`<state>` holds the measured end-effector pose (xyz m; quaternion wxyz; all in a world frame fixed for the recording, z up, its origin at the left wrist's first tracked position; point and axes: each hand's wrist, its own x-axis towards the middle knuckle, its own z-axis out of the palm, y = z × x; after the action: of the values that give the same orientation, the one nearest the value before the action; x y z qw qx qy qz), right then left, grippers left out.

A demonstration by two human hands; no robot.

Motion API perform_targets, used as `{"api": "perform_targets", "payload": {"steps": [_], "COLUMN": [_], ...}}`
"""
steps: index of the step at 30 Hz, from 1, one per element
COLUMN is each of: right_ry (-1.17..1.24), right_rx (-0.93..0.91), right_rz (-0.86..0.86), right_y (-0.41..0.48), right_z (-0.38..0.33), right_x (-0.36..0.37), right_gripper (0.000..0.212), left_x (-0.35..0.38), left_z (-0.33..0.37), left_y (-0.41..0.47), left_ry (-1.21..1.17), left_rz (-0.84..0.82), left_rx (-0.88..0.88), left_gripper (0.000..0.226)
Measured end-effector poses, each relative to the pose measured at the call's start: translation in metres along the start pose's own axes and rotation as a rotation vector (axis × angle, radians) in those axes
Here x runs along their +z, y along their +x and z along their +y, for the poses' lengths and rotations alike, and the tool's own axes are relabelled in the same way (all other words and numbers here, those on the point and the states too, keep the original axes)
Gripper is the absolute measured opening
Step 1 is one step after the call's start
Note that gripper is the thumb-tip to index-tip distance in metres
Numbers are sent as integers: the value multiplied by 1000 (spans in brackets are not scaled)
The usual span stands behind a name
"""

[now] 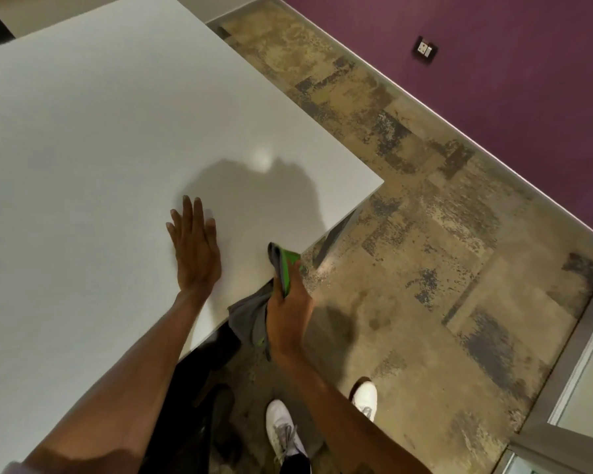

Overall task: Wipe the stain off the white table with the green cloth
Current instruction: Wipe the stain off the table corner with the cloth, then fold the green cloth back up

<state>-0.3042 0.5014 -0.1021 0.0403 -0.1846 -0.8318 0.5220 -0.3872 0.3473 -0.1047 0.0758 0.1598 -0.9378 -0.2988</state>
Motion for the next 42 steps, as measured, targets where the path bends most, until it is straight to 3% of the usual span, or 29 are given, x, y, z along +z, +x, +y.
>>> {"api": "perform_targets", "payload": {"steps": [4, 11, 15, 19, 26, 32, 36, 40, 42], "right_ry": [3, 58, 78, 132, -259, -23, 64, 101, 74], "right_rx": [-22, -117, -131, -104, -210, -212, -282, -296, -295], "right_rz": [-66, 17, 73, 6, -39, -189, -314, -355, -328], "right_y": [-28, -22, 5, 20, 41, 52, 58, 69, 76], "right_z": [-3, -55, -93, -119, -162, -193, -206, -214, -219], "right_x": [-8, -19, -18, -19, -41, -70, -87, -99, -102], "right_gripper": [46, 38, 27, 25, 28, 24, 20, 28, 31], "left_x": [-6, -36, -62, -82, -102, -119, -128, -137, -141], "left_z": [2, 11, 28, 60, 113, 160, 180, 189, 190], "left_y": [-23, -25, -20, -31, -39, -44, -40, -35, -35], "left_ry": [-87, -198, -313, -511, -640, -796, -950, -846, -869], "left_rz": [-62, -224, -191, -241, -269, -325, -270, -133, -110], "left_rx": [-17, -139, -107, -86, -101, -221, -329, -355, -381], "left_gripper": [54, 55, 41, 29, 27, 42, 46, 21, 20]}}
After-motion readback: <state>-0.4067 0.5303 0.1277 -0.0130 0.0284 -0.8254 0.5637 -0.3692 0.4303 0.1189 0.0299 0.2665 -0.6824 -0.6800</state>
